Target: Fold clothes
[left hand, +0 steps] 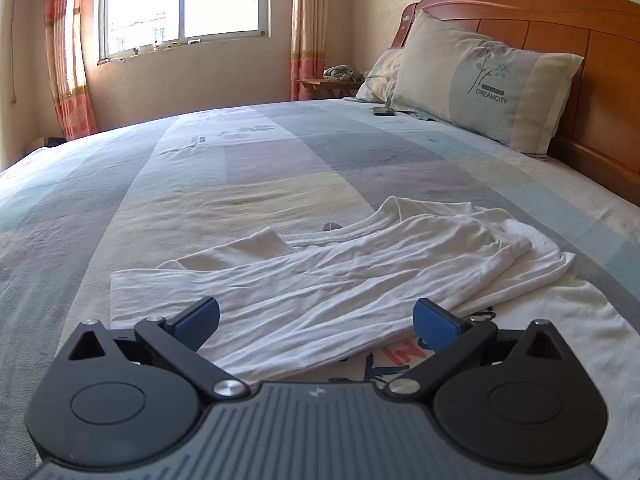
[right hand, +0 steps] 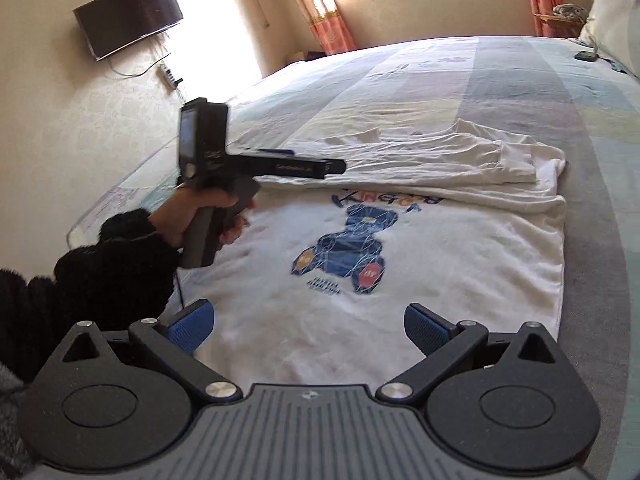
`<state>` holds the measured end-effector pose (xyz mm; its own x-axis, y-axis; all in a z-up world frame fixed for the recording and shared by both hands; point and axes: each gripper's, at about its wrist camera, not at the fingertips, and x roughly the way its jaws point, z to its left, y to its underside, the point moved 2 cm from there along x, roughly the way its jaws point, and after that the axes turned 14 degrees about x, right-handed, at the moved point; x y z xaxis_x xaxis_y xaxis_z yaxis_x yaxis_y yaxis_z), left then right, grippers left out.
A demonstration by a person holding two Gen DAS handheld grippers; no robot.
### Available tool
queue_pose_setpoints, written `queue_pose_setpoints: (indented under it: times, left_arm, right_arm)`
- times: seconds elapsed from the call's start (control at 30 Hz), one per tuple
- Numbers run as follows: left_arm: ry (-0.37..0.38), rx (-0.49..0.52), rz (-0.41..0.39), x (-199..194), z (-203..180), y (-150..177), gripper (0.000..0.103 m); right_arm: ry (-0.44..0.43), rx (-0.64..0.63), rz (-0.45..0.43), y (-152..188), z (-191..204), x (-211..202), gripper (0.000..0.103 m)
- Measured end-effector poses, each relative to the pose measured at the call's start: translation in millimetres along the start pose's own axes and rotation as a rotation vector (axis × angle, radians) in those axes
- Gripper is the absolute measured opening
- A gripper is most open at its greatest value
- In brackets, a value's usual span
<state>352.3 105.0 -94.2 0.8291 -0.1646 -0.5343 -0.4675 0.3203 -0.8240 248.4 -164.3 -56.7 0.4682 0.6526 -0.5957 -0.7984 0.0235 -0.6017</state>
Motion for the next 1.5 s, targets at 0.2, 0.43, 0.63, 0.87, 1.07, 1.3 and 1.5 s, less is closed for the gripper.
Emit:
queue_pose_setpoints:
  times: [0.2, 0.43, 0.63, 0.87, 1.07, 1.3, 1.5]
  left_arm:
    - [0.030, 0.054, -0.058, -8.6, -5.5, 16.8, 0.102]
    - [0.079, 0.020, -0.098, -15.2, 1.8, 17.9, 0.102]
    - [0.087, 0.023, -0.089, -12.6, 0.2, 20.0, 0.102]
    - [0.093, 0.028, -0.080, -10.6, 0.2, 21.9, 0.102]
    - [0.085, 0.047, -0.054, -7.0, -1.7, 23.0, 0.102]
    - [0.105, 0.037, -0.053, -7.1, 1.6, 23.3, 0.102]
    - [0.085, -0.001, -0.053, -8.1, 10.8, 23.4, 0.102]
  right_arm:
    - [-0.014, 0.292, -0.114, -89.8, -61.2, 61.5, 0.102]
    - [0.089, 0.594, -0.128, -120.9, -142.3, 122.1, 0.079]
    - [0.092, 0.666, -0.241, -116.1, -160.8, 124.2, 0.067]
    - [0.190, 0.610, -0.305, -110.8, -155.4, 136.3, 0.050]
    - [0.301, 0.424, -0.282, -118.5, -135.6, 134.4, 0.021]
    - [0.361, 0.413, -0.302, -119.0, -120.7, 109.3, 0.020]
    - [0.504, 0.396, -0.302, -113.6, -119.4, 105.7, 0.041]
